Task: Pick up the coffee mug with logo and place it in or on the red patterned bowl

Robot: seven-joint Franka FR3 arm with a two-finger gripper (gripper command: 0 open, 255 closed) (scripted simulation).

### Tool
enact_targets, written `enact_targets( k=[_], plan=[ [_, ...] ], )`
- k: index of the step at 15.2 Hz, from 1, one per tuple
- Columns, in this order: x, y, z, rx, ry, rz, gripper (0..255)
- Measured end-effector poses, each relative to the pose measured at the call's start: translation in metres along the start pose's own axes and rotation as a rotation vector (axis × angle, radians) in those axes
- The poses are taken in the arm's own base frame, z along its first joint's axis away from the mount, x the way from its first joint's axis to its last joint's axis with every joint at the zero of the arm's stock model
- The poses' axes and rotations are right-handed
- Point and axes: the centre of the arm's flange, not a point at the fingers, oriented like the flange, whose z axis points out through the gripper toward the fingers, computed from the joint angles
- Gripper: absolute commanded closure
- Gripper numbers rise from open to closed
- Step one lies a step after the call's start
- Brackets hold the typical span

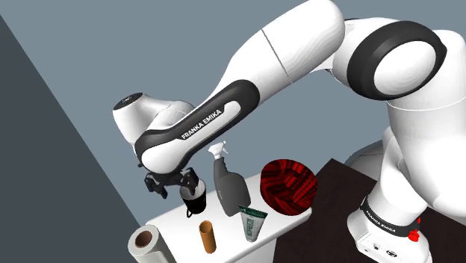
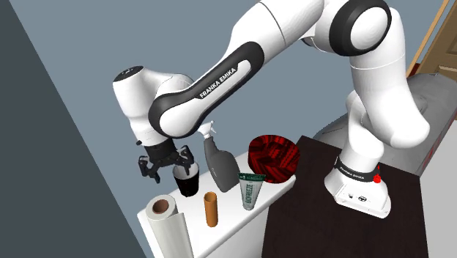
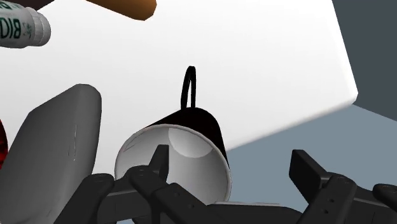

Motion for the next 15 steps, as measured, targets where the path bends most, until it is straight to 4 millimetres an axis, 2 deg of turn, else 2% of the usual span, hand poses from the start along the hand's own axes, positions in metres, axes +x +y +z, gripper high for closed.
enact_targets(
  k=[1,10,15],
  plan=[
    [0.0001,-0.0018,0.0008,-0.004,0.0,0.014,255],
    [0.0025,-0.008,0.0024,-0.004,0.001,0.086,255],
    [-0.0008,-0.0002,0.0025,-0.031,-0.016,-0.004,255]
  ],
)
